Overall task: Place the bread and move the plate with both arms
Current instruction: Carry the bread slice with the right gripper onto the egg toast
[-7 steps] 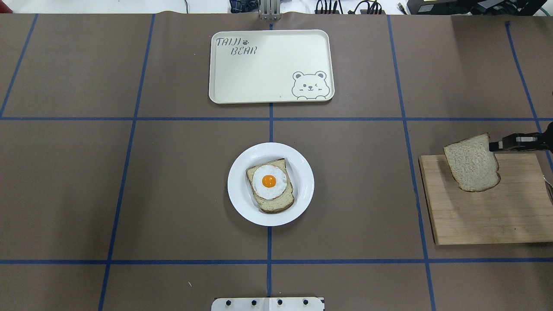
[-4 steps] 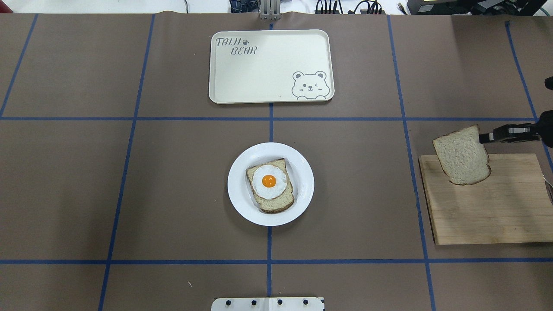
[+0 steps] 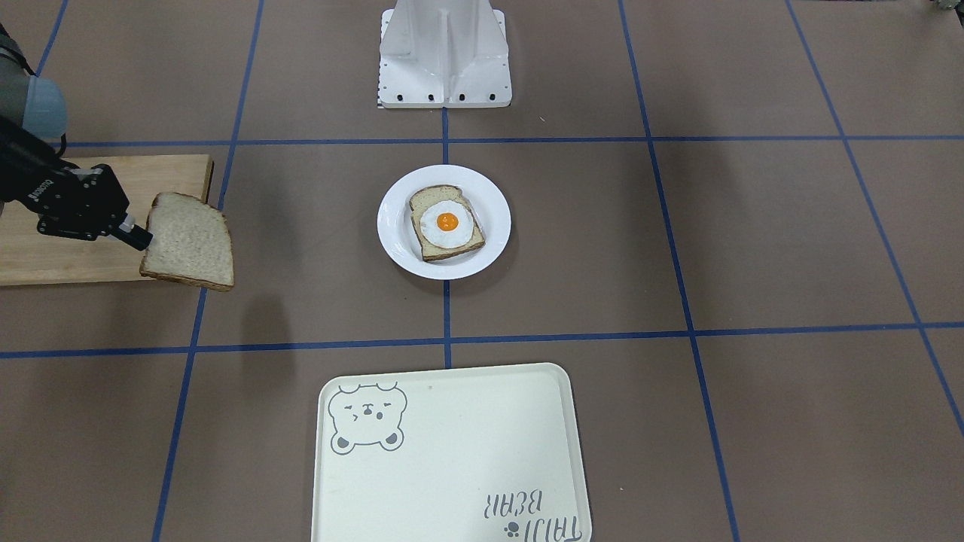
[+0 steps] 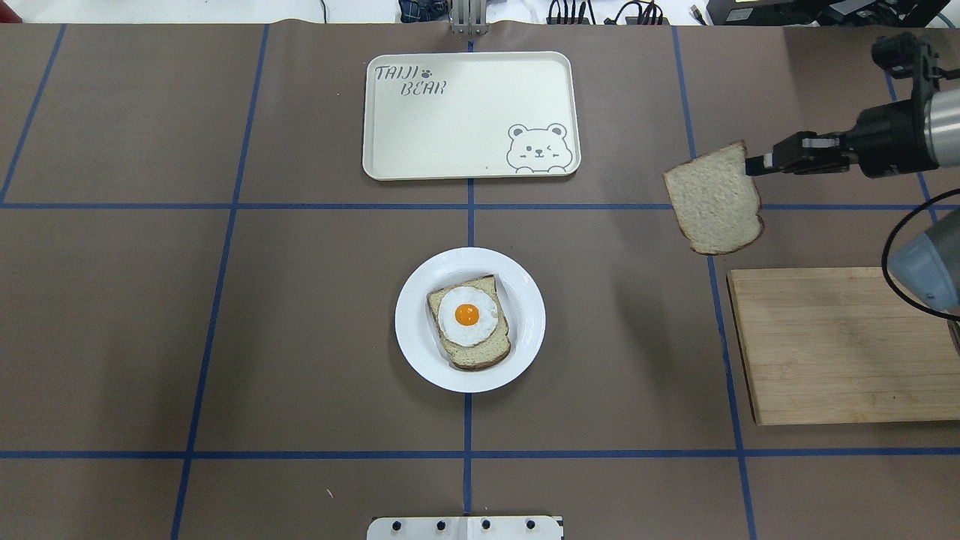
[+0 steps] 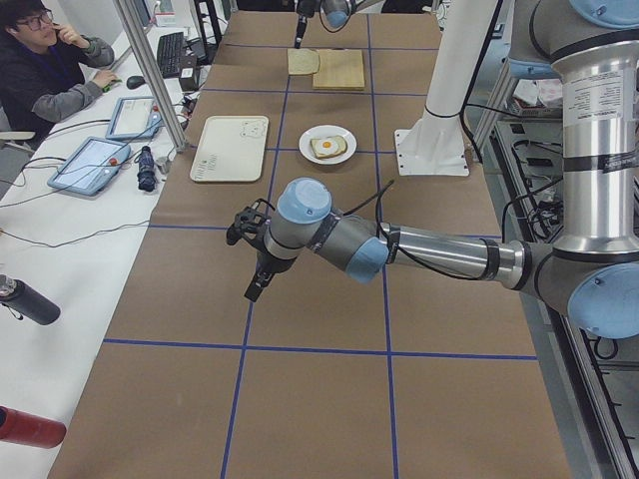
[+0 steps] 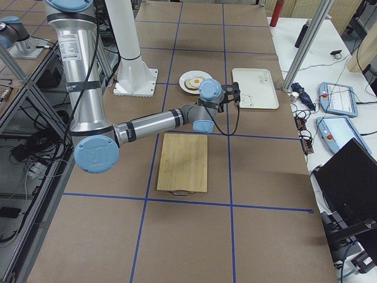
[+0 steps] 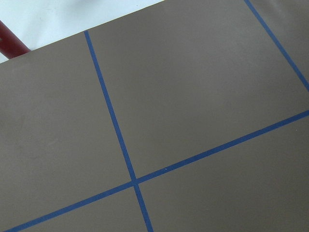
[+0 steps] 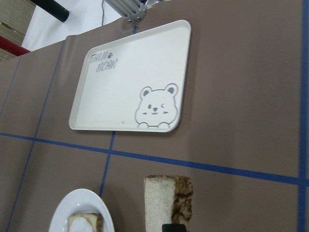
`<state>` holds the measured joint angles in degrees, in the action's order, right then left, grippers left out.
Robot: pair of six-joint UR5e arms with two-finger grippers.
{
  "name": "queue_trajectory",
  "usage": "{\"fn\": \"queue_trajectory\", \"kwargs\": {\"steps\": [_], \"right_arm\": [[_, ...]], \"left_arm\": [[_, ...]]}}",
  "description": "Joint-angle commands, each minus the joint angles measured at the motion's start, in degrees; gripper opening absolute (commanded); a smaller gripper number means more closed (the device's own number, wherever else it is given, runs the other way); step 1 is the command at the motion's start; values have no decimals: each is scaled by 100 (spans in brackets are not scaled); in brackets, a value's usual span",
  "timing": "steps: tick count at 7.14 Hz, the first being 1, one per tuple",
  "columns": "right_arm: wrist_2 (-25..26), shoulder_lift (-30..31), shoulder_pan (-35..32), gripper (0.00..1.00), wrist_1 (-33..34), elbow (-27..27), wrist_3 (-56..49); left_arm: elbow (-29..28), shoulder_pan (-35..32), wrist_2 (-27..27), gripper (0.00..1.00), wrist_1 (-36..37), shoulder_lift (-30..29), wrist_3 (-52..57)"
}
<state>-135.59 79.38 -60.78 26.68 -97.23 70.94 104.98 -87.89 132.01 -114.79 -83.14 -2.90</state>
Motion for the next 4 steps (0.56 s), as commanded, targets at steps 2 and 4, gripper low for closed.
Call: {"fn": "queue_trajectory", "kwargs": {"steps": [2, 4], "right_arm": [[1546, -896, 1536, 0, 30, -103, 385], [2715, -1239, 2696, 0, 75, -103, 368]], "left_arm": [[31, 9, 9, 99, 0, -9, -9], [5, 9, 9, 99, 0, -9, -17]]}}
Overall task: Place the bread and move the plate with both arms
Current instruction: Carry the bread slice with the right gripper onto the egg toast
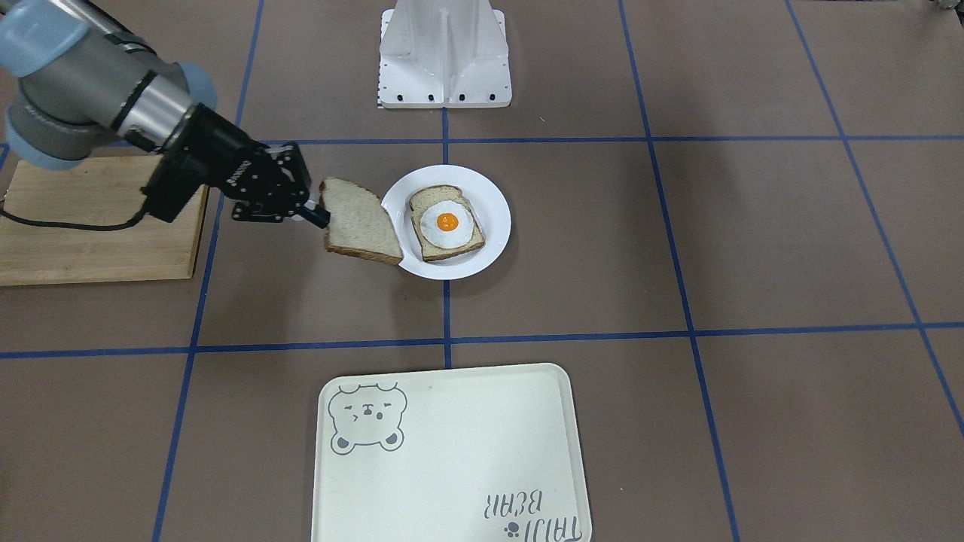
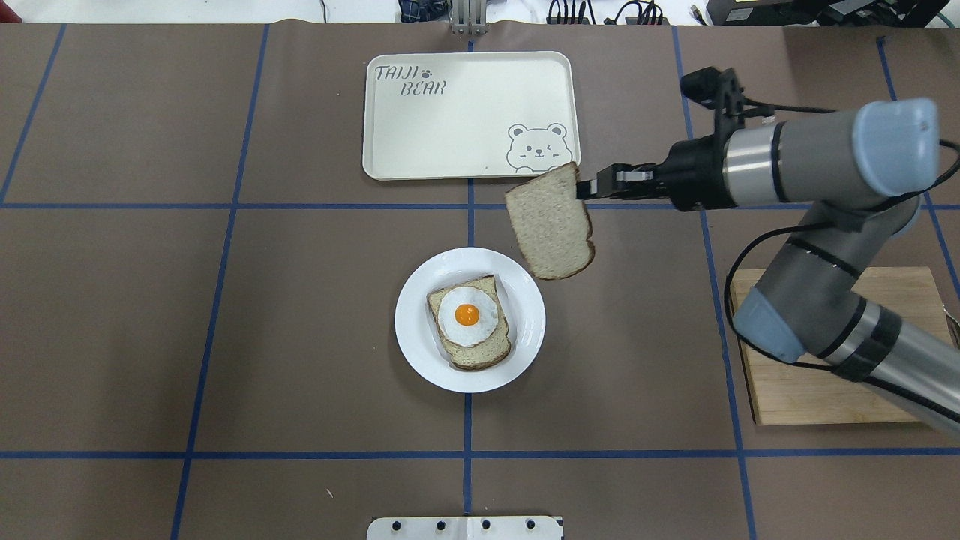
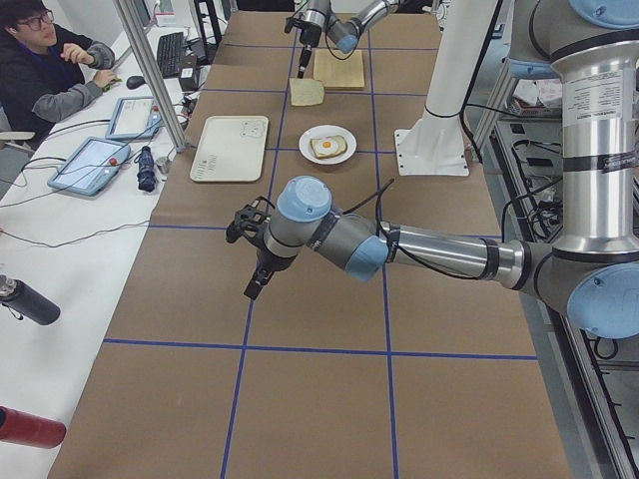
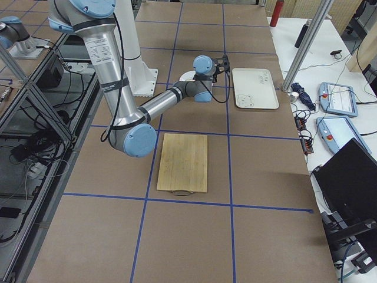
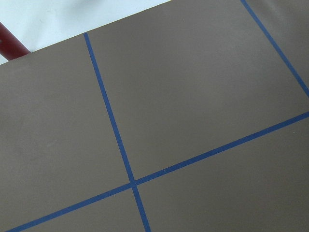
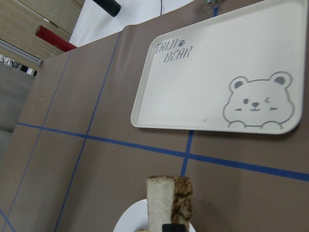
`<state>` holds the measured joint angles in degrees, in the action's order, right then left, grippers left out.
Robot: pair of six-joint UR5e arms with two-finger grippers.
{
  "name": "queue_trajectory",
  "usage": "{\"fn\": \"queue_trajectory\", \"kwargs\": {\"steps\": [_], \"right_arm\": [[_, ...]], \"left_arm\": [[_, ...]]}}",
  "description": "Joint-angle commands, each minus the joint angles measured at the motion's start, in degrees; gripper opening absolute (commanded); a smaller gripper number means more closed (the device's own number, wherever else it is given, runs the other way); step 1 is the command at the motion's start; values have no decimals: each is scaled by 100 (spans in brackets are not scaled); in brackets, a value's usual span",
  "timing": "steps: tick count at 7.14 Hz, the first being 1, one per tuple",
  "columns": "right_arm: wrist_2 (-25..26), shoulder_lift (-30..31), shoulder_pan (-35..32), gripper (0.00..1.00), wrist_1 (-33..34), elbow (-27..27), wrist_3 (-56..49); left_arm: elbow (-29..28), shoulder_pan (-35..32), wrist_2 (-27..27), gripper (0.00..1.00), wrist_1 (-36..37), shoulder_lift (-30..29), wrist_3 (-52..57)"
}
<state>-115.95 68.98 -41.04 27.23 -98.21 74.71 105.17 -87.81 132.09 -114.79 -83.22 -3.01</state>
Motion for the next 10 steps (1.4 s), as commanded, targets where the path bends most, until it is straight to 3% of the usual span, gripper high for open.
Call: {"fn": "queue_trajectory", "kwargs": {"steps": [1, 2, 4, 10], "right_arm": [[1245, -271, 1372, 0, 45, 30, -130], [1511, -324, 1675, 0, 255, 30, -314], [1523, -211, 1845, 0, 441, 74, -807], [1663, -324, 1458, 0, 758, 539, -1274]], "left_arm": [[-23, 9, 1, 99, 9, -2, 2], [-40, 9, -8, 99, 9, -10, -6], [-40, 9, -8, 99, 9, -10, -24], [-49, 9, 89, 99, -97, 7, -24]]}}
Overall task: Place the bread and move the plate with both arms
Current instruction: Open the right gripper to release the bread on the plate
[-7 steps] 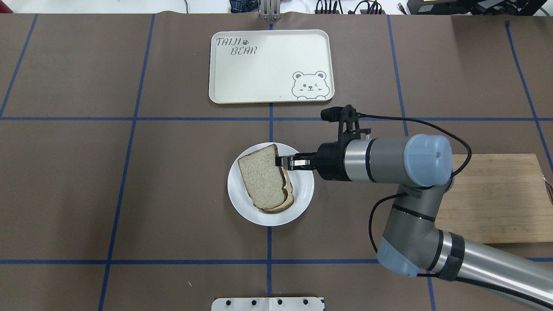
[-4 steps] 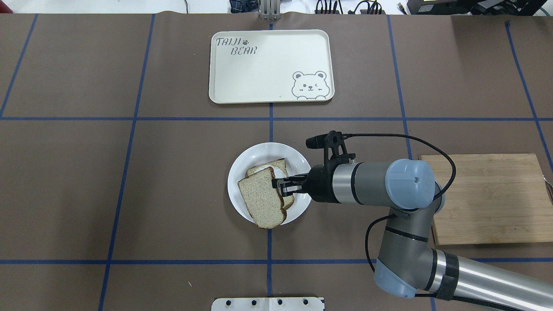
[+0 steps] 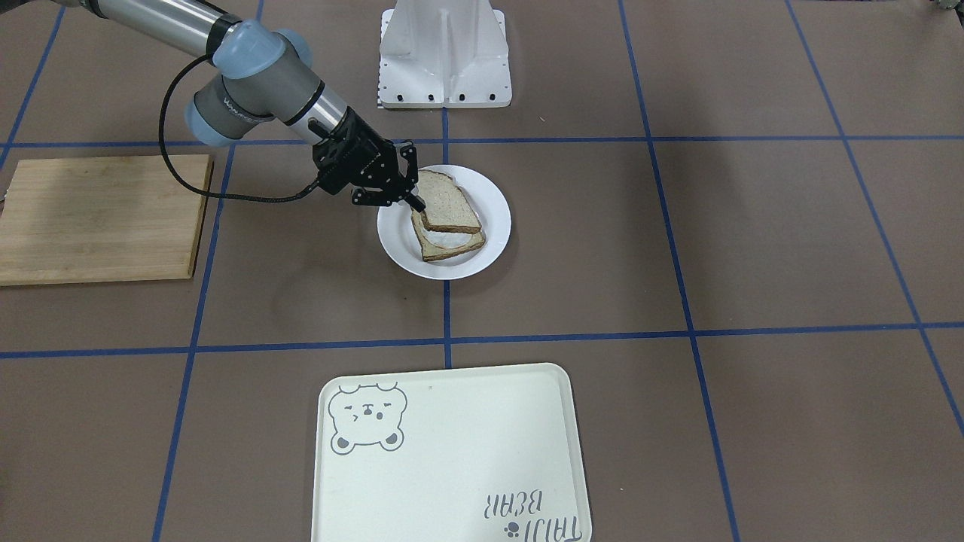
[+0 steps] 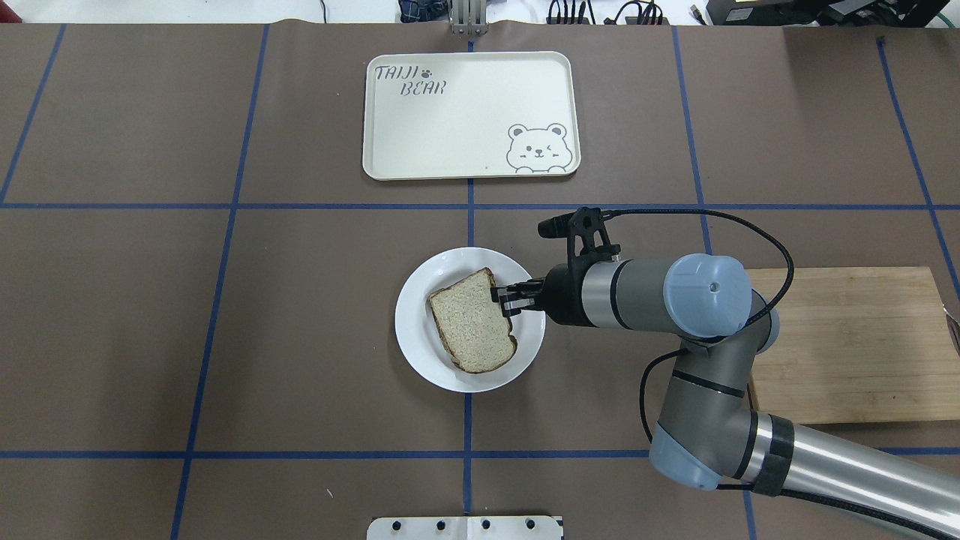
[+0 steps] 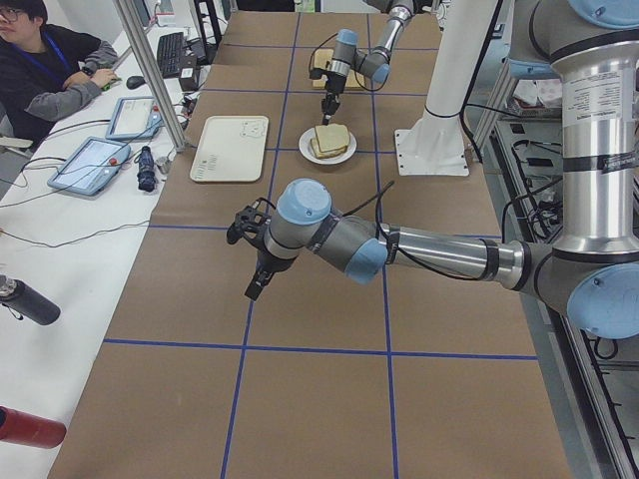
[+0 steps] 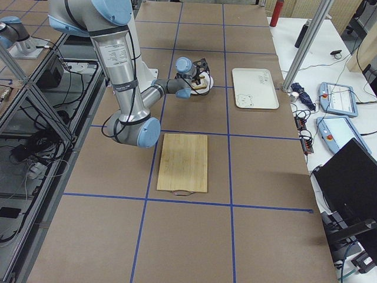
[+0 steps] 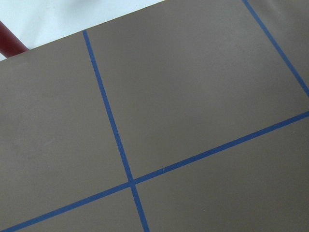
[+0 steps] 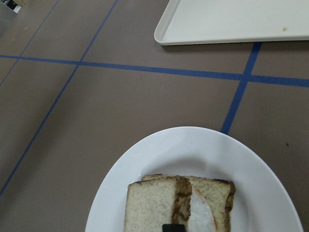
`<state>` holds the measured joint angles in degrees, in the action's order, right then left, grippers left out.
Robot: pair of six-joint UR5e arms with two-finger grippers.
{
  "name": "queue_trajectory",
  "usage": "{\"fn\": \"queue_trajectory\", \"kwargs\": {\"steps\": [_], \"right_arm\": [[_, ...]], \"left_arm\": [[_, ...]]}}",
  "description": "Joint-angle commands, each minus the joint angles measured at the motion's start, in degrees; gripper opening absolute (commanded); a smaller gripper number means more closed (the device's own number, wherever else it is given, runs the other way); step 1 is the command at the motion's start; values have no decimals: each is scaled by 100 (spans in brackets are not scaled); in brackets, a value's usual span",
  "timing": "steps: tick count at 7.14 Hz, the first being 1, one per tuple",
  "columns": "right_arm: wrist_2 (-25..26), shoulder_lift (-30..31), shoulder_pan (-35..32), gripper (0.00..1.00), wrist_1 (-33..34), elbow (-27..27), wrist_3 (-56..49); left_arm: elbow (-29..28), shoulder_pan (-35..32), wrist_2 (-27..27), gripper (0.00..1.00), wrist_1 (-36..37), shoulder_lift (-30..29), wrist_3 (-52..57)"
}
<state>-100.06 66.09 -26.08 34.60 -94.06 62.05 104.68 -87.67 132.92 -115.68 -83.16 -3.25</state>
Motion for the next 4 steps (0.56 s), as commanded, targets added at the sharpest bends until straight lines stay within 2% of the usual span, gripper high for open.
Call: {"fn": "queue_trajectory", "kwargs": {"steps": [1, 2, 3, 4], "right_arm": [[274, -52, 41, 0, -6, 299, 0], [546, -70, 207, 1, -15, 335, 17], [618, -113, 295, 50, -15, 336, 113], [1019, -122, 409, 99, -32, 301, 297]], "left_arm": [[0, 5, 5, 99, -7, 1, 0], [0, -4, 5, 99, -16, 1, 0], [0, 5, 5, 99, -16, 1, 0], [0, 5, 5, 99, -16, 1, 0]]}}
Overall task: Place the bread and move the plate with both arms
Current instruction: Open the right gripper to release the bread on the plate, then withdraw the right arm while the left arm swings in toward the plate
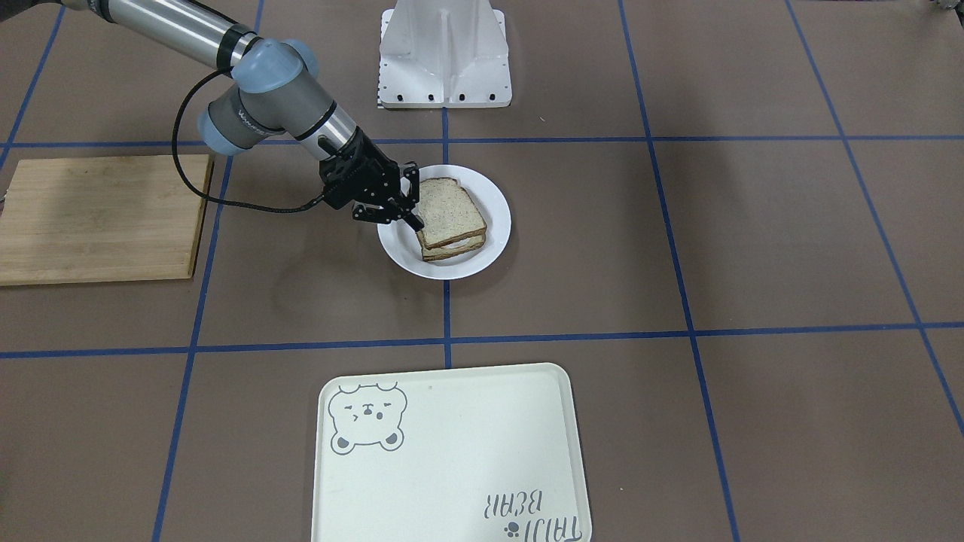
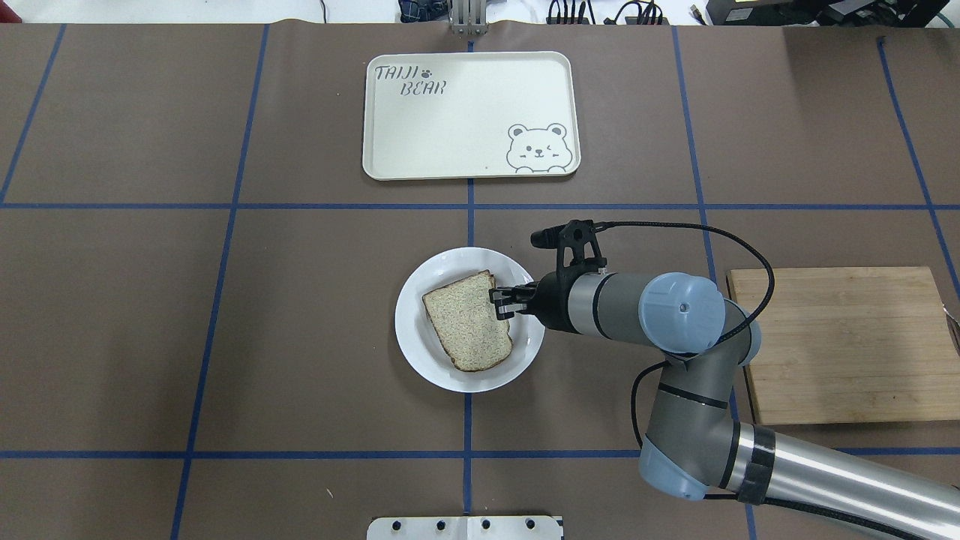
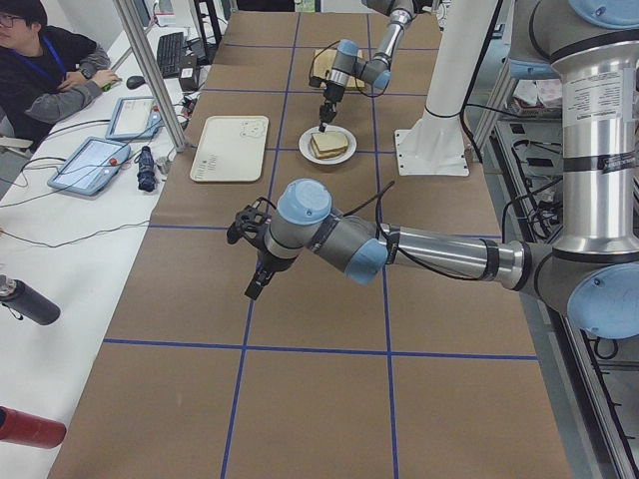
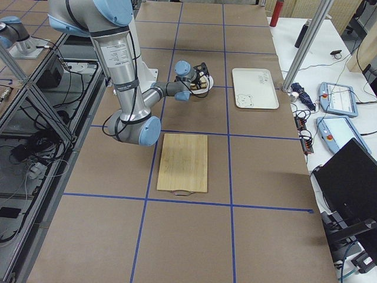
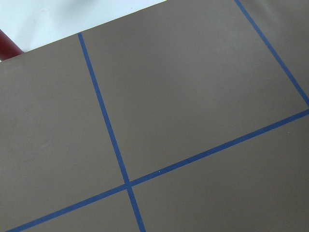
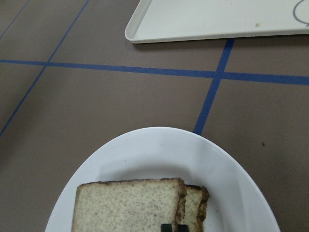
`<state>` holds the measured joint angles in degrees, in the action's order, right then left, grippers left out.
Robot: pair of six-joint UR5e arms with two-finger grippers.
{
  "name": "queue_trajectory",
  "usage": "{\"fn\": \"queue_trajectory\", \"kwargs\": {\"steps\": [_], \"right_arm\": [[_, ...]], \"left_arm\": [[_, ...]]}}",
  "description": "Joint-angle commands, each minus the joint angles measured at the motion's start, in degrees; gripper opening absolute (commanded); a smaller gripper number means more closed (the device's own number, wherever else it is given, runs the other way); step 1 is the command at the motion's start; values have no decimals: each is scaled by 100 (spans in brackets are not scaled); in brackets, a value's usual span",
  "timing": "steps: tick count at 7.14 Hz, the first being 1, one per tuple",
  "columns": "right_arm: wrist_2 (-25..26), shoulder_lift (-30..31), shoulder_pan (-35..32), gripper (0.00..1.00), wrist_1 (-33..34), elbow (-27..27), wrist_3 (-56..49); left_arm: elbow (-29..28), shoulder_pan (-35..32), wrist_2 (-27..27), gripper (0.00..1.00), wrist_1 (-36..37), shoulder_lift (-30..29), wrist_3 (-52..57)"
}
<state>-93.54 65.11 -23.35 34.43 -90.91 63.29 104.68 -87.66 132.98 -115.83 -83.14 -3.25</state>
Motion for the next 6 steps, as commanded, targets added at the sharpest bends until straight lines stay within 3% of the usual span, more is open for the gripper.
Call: {"fn": "queue_trajectory", "kwargs": {"steps": [1, 4, 6], "right_arm": [[380, -7, 112, 100, -24, -128, 245], [-328, 264, -1298, 100, 290, -357, 237], [-910, 354, -2440, 100, 1192, -340, -16]], "left_arm": [[0, 3, 0, 99, 7, 0, -17], [26, 3, 219, 99, -1, -61, -132], [53, 221, 613, 99, -1, -751, -1093]]}}
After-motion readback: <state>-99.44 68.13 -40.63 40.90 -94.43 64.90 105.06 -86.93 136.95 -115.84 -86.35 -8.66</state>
